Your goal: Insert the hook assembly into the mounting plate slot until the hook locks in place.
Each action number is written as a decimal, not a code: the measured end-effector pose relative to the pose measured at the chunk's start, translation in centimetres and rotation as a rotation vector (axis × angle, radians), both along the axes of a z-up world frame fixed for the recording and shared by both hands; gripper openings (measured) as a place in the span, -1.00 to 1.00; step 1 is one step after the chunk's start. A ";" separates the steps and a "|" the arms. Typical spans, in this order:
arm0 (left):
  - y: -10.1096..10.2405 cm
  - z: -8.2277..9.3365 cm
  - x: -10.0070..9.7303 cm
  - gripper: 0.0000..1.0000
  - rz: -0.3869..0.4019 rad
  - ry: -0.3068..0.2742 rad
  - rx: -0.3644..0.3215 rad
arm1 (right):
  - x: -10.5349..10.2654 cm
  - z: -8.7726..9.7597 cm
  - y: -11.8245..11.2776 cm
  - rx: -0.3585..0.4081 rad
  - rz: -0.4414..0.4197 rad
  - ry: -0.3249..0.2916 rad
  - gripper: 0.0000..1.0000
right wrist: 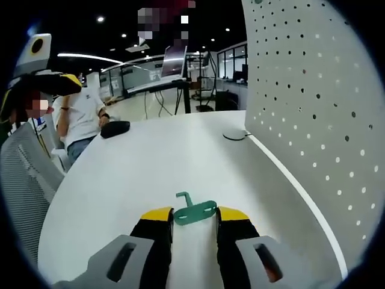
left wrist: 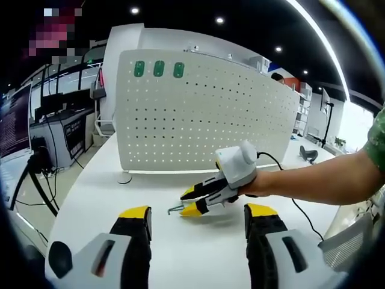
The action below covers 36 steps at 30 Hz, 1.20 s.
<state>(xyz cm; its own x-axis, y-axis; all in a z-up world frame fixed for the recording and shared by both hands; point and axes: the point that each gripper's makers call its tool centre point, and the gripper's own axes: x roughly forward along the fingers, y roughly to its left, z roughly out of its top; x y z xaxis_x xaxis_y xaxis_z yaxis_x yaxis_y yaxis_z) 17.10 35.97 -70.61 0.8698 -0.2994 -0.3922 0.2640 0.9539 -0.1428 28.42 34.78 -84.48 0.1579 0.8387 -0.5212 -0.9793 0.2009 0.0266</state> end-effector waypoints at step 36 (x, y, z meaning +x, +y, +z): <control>-1.1 -0.2 -0.1 0.24 -0.039 0.005 0.010 | -5.0 -0.1 -4.3 0.014 0.087 0.073 -0.45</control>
<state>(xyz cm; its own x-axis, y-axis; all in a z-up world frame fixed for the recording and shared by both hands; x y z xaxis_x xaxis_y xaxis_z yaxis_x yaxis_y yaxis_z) 17.04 34.83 -70.85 0.8557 -0.3292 -0.3993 0.3003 0.9442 -0.1350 23.45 30.44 -84.62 0.0464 0.8547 -0.5171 -0.9882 0.1148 0.1010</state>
